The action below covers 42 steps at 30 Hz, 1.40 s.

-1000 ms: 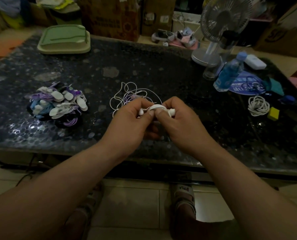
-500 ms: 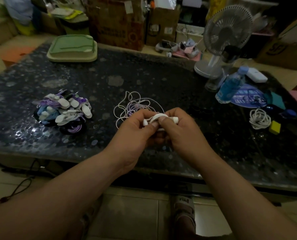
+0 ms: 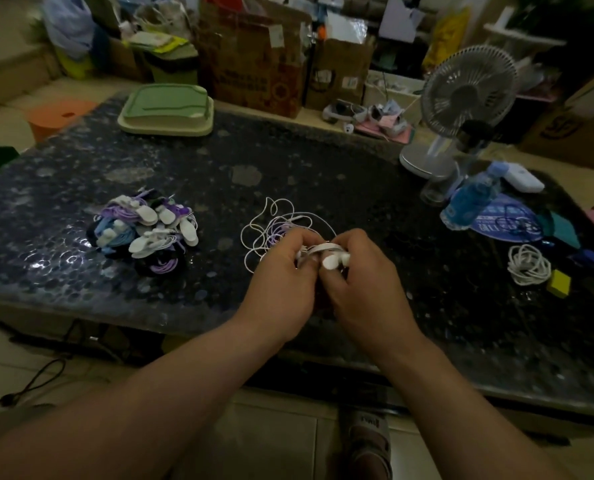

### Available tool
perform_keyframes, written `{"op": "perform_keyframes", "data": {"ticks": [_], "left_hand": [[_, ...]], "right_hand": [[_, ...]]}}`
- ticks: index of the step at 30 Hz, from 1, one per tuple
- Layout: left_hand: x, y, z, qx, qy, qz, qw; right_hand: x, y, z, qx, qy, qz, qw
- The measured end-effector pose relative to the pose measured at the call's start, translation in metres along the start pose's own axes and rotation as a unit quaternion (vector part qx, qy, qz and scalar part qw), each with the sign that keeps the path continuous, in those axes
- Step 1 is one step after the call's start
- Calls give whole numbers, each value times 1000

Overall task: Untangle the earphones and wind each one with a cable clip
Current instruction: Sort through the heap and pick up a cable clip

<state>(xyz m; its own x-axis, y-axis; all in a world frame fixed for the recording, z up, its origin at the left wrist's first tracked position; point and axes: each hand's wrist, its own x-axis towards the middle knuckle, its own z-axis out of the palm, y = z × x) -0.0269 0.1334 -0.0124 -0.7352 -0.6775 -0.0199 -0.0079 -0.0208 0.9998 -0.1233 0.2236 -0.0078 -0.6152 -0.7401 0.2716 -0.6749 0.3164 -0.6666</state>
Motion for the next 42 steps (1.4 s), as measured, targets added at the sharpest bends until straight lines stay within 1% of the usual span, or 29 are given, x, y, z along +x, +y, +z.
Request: {"op": "perform_keyframes", "data": {"ticks": [2,4,6,8,10,13,18,20,22,24,27,29,31,32,33,36,37,39,42], "left_hand": [[-2,3,-2,1,-27,-7,1000],[-2,9,-8,-49,-70,-42,995],[-2,16,-15,-91,-121,-68,986],[-4,19,-18,-97,-145,-64,983],[-5,20,-19,-106,-149,-59,981],[-4,21,-19,-113,-145,-57,981],[-6,22,-13,-130,-100,-53,985],[-6,19,-13,-145,-104,-65,982],[-5,16,-13,-136,-110,-62,983],[-6,9,-12,-72,-91,-29,993],[-3,2,-13,53,-36,36,997],[1,1,-16,117,-24,66,991],[2,1,-17,161,-20,67,984],[1,2,-17,162,-21,55,985],[0,4,-16,140,-29,37,989],[-2,11,-10,7,-72,-24,997],[-2,12,-8,-31,-75,-42,996],[0,10,-9,-63,-56,-49,995],[3,6,-13,-58,-4,-58,997]], "right_hand": [[-2,-2,-3,23,15,31,999],[-3,-5,-9,99,16,80,992],[-4,-10,-19,207,-27,125,970],[-7,-14,-27,305,-73,153,937],[-8,-18,-32,346,-93,154,921],[-8,-22,-32,327,-102,135,930],[-8,-22,-22,240,-49,122,962],[-7,-20,-20,199,-32,112,973],[-5,-16,-18,156,-30,100,982],[-5,-13,-17,165,-58,115,978],[-6,-10,-17,207,-138,122,961],[-6,-9,-16,204,-138,100,964],[-4,-8,-16,197,-105,92,970],[-2,-8,-15,203,-91,98,970],[-2,-7,-14,218,-82,109,966],[-2,-13,-13,311,-81,152,935],[-2,-13,-11,320,-81,148,932],[-1,-10,-8,300,-79,120,943],[-2,-7,-4,228,-102,87,964]]}}
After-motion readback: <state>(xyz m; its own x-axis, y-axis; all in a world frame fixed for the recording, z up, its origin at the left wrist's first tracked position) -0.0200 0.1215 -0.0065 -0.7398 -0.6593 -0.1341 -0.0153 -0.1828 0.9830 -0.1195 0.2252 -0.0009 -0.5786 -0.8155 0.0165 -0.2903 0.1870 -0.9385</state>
